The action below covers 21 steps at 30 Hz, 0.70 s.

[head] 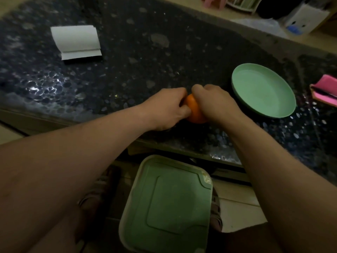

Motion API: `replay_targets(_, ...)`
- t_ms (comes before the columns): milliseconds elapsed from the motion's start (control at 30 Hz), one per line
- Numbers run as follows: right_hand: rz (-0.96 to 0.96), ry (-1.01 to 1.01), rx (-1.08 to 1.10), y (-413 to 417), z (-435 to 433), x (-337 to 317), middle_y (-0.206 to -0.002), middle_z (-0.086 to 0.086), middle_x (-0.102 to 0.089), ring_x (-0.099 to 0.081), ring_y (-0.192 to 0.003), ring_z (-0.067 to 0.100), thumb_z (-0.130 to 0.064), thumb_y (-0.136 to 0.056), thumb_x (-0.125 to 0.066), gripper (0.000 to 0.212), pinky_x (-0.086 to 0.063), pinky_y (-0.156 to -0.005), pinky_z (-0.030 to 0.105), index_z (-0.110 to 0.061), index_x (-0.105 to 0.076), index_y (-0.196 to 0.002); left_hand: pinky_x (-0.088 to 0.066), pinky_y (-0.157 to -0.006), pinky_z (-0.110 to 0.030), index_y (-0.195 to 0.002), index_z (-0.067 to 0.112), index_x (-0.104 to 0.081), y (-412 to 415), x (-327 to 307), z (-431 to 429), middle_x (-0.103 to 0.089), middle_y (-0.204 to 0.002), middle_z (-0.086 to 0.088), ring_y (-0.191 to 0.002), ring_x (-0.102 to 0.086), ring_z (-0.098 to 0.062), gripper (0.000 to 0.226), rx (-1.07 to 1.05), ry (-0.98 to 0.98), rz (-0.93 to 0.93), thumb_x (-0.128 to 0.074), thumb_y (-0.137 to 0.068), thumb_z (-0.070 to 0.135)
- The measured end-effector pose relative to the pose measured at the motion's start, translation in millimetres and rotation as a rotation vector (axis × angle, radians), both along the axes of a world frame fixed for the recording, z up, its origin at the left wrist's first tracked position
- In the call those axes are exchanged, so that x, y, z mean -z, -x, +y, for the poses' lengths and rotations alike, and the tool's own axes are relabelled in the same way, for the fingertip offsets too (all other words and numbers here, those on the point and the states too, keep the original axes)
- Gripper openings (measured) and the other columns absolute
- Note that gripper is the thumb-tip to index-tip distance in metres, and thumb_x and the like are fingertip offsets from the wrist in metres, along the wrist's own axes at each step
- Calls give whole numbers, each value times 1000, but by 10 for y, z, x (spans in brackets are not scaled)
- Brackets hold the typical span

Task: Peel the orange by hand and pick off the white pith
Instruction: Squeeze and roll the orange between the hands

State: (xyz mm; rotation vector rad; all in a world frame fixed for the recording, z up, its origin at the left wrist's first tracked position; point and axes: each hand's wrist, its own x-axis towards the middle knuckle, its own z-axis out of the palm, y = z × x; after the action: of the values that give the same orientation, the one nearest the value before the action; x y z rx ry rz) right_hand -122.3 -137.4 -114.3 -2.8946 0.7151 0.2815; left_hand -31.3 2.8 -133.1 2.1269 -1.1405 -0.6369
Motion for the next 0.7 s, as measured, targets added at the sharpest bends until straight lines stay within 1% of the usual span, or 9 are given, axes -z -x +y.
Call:
replay_targets(67,16,-14,7,-48,-34,6,-106,8,-45,-46,-91,30,-31,-108,-38,8,-40,-79,47,-24,-38,-104,-59,-71,-43,-92,22,-57,7,0,-3,-68,-87,1,-74,-67,-19,11,-3,16,-14,-62,-97,31)
replay_targets(133,48,26,-29,-75,-61,19,-105,8,-40,-43,-93,30,-33,-106,-40,13,-37,-79,45,-24,-32,-103,-59,-75,-45,-92,22,-57,11,-11,-7,-67,-89,1,-77,-65,-19,11,1,16,-24,-62,-97,31)
replay_targets(200,37,18,-22,-55,-65,25,-105,8,-39,-43,-94,30,-32,-107,-39,10,-38,-80,46,-24,-32,-103,-59,-79,-47,-95,23,-57,15,-26,-18,-66,-93,0,-81,-65,-19,11,18,2,-23,-62,-97,32)
replay_targets(267,6,26,-31,-30,-71,52,-105,10,-41,-45,-94,33,-24,-109,-34,5,-41,-80,49,-22,-35,-105,-58,-81,-48,-95,24,-54,28,-27,-32,-65,-95,0,-83,-65,-20,11,34,-17,-33,-62,-97,32)
replay_targets(333,0,41,-57,-7,-68,59,-106,13,-44,-50,-97,37,-23,-109,-35,4,-42,-80,49,-22,-34,-105,-58,-80,-47,-90,28,-50,42,-24,-46,-64,-94,0,-82,-65,-20,14,33,-18,-46,-61,-97,30)
replay_targets(400,33,72,-102,-10,-72,47,-113,19,-50,-56,-105,42,-29,-105,-45,17,-41,-80,47,-23,-29,-103,-57,-76,-44,-87,29,-46,50,-31,-57,-63,-91,1,-81,-64,-20,17,34,-20,-66,-60,-97,29)
replay_targets(467,58,100,-132,-4,-57,37,-123,23,-53,-58,-110,45,-30,-103,-50,24,-46,-82,47,-24,-26,-103,-56,-76,-45,-87,29,-47,53,-42,-55,-63,-91,1,-80,-64,-21,16,41,-25,-77,-59,-98,29)
replay_targets(567,30,119,-152,13,-44,45,-124,24,-53,-58,-111,45,-30,-104,-50,21,-49,-86,47,-24,-29,-105,-58,-78,-47,-90,27,-49,45,-58,-42,-63,-93,0,-80,-64,-21,12,49,-22,-70,-58,-98,28)
replay_targets(700,-10,94,-156,13,-39,81,-121,23,-53,-57,-110,44,-27,-105,-48,16,-46,-84,45,-21,-33,-107,-56,-74,-46,-88,28,-47,25,-63,-28,-64,-90,-1,-78,-64,-22,14,47,-28,-79,-56,-99,27)
